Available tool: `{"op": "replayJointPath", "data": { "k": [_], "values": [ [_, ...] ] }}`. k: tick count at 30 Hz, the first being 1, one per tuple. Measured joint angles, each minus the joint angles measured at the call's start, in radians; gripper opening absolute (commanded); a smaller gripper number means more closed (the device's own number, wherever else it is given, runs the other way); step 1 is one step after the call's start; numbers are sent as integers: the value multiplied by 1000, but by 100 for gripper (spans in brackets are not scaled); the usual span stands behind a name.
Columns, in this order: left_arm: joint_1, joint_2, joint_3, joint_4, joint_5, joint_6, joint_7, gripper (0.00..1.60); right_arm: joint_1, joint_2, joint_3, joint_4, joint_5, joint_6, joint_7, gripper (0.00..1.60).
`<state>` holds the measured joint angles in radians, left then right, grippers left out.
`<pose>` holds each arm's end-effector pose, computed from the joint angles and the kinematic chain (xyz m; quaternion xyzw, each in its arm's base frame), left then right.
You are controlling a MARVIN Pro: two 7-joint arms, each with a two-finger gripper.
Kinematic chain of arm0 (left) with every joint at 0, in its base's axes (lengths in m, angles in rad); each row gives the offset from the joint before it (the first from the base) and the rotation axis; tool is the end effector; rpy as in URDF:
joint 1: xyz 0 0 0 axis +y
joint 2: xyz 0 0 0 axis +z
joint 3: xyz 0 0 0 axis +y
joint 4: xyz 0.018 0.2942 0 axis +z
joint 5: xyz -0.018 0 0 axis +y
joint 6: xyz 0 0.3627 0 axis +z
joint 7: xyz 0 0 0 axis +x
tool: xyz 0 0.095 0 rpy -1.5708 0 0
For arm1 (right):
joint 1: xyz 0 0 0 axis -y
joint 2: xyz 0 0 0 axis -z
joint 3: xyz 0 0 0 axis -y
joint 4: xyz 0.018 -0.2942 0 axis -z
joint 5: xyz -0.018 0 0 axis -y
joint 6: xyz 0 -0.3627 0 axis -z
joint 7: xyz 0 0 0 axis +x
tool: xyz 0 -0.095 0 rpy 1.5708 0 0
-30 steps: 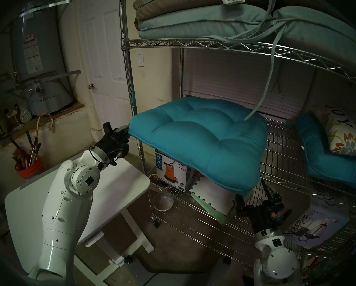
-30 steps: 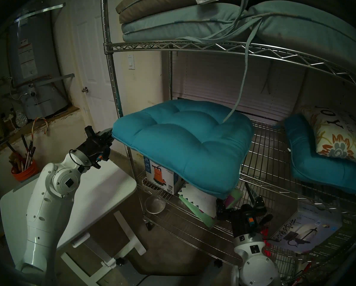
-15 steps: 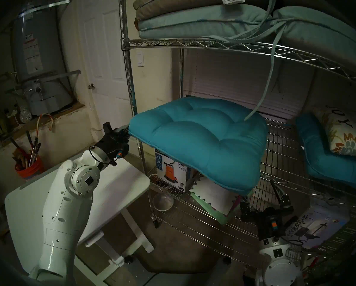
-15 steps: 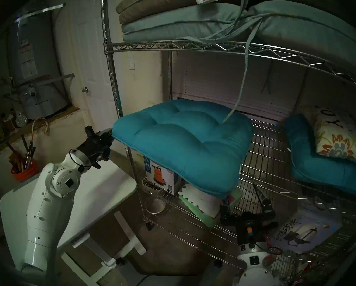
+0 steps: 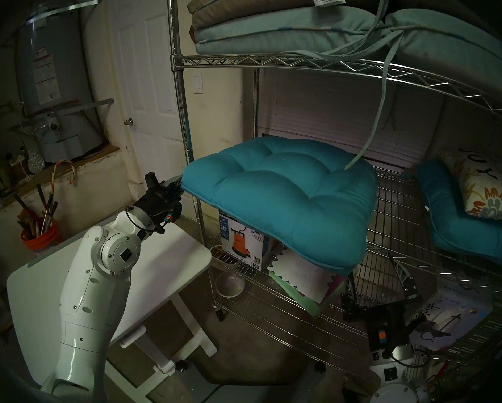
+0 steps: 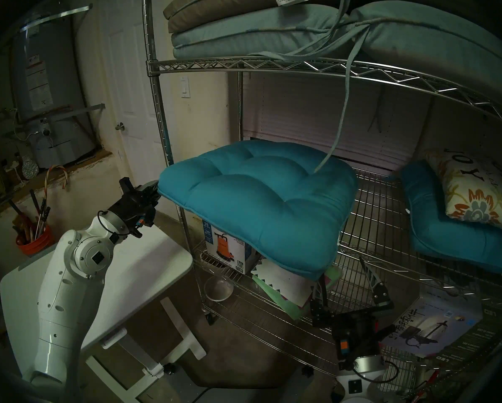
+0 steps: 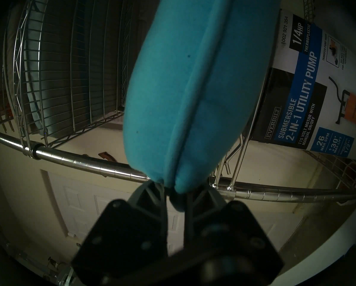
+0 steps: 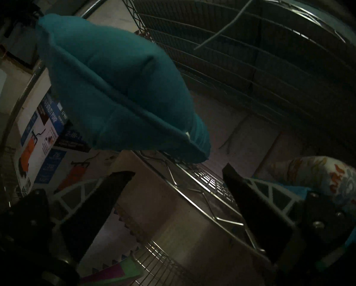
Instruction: Take cushion off the shelf
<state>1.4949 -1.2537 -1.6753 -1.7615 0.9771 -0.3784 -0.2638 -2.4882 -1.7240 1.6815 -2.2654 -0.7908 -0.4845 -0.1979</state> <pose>0.4784 0.0774 -0.1794 -0.4089 0.5280 -0.6451 0.3713 0.2145 -0.0217 -0.2682 0.5705 0.2223 0.7378 0.2842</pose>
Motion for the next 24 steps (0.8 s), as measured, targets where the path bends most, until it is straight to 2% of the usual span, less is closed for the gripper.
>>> {"op": "replayJointPath", "data": {
  "k": [10, 19, 24],
  "values": [
    [0, -2, -1, 0, 0, -1, 0, 0, -58, 0, -32, -22, -149, -64, -68, 160],
    [0, -3, -2, 0, 0, -2, -1, 0, -73, 2, -39, -55, -268, -68, -100, 160],
    [-1, -4, -2, 0, 0, -2, -1, 0, -76, 15, -27, -75, -373, -70, -118, 160]
  ]
}}
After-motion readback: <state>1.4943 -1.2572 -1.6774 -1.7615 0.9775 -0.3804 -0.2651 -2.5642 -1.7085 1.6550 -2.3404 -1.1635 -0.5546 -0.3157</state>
